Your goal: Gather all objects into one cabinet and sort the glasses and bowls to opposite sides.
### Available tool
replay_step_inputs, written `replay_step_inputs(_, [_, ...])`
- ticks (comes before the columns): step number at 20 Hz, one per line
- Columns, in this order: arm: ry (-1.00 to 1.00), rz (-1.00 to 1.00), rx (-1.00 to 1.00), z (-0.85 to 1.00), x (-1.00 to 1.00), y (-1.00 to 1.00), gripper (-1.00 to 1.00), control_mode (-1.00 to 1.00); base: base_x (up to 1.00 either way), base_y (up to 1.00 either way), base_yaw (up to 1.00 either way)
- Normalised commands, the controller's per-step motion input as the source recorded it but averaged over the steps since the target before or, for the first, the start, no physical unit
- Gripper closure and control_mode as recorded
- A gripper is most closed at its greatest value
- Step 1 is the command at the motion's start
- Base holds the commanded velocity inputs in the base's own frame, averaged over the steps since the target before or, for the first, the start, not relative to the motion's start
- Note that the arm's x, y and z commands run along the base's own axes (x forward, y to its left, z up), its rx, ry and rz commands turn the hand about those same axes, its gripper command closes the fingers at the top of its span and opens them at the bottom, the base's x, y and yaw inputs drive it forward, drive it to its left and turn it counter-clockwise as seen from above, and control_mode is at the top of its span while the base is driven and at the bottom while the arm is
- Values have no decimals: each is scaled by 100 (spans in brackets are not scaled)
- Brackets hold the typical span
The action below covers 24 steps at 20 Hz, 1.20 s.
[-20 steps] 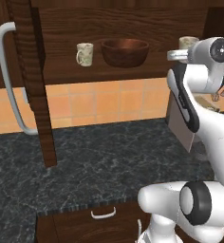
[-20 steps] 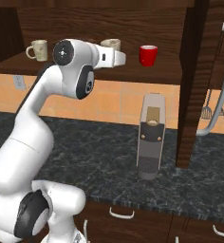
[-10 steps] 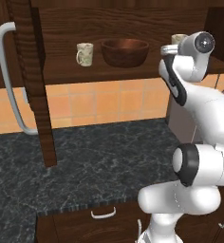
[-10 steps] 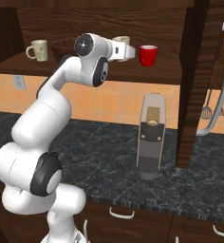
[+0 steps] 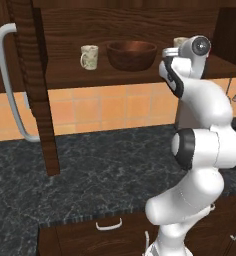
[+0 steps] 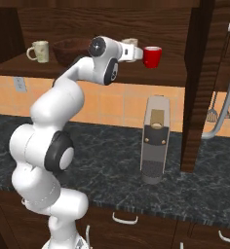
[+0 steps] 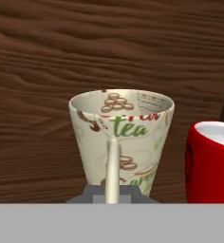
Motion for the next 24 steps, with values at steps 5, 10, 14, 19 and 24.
replay_step_inputs(5, [-2, 0, 0, -10, 54, -22, 100, -100, 0, 0, 0])
replay_step_inputs(10, [4, 0, 0, -17, 10, -6, 100, -100, 0, 0, 0])
replay_step_inputs(14, [8, 0, 0, -26, 0, -4, -100, -100, 0, 0, 0])
replay_step_inputs(19, [-13, 0, 0, -7, 17, 0, -100, -100, 0, 0, 0])
replay_step_inputs(24, [-25, 0, 0, 0, -37, -1, -100, -100, 0, 0, 0])
